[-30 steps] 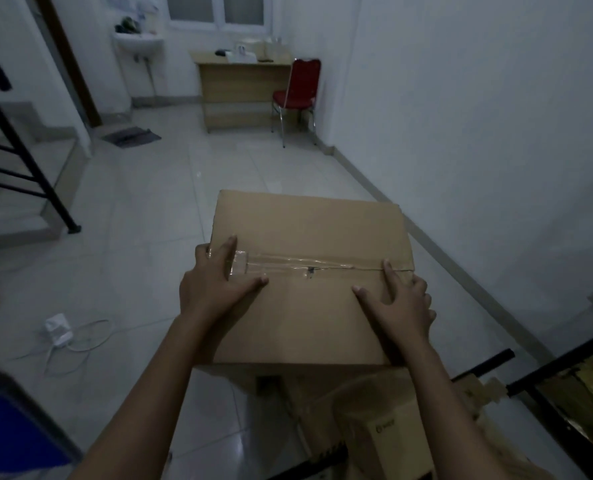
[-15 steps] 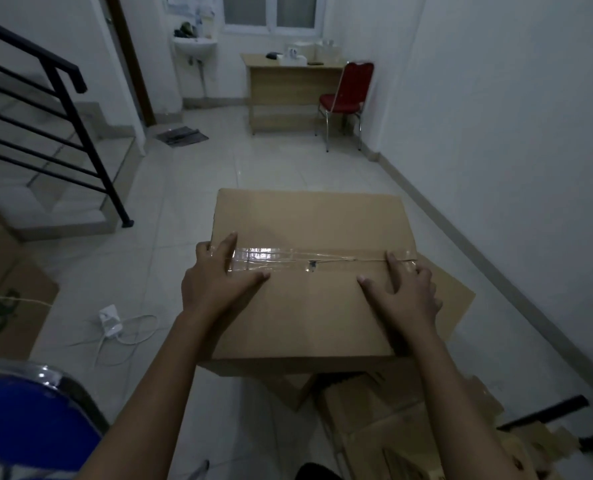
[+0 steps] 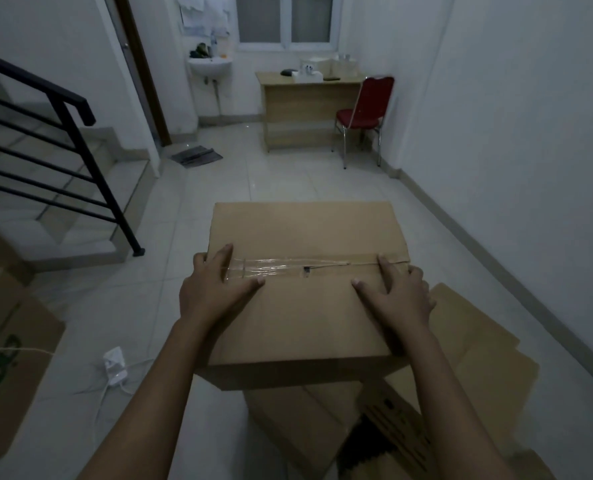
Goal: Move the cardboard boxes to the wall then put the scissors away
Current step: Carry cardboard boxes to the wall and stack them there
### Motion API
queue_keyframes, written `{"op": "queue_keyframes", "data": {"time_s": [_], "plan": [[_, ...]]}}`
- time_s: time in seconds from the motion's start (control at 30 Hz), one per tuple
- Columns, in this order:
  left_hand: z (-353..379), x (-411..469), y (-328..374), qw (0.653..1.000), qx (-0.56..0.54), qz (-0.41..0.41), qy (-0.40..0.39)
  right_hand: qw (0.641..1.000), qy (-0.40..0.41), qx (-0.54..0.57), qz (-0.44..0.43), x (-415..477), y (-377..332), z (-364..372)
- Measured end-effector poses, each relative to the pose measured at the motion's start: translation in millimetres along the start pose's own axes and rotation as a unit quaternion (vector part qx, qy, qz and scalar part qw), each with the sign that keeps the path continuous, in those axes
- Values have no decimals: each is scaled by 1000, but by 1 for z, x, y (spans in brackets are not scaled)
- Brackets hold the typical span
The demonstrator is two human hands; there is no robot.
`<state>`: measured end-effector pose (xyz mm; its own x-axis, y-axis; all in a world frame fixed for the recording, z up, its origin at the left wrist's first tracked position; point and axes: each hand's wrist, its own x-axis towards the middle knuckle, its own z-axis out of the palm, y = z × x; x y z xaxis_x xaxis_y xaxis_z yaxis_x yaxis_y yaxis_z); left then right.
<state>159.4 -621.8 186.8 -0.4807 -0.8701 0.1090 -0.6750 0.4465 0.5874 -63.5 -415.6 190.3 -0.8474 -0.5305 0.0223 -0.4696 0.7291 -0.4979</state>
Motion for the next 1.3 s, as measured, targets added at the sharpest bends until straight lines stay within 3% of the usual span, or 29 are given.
{"op": "queue_keyframes", "data": {"time_s": [0.6,1.07,1.3], "plan": [[-4,181,-42,1000,-11,12,17,998,-9,-53,-43,133,-104,59],[-59,363,-133,996,-35,61,-52,996,19,-82,23,208,-258,136],[-60,414,-152,994,-41,79,-69,993,49,-98,45,232,-290,160]]}}
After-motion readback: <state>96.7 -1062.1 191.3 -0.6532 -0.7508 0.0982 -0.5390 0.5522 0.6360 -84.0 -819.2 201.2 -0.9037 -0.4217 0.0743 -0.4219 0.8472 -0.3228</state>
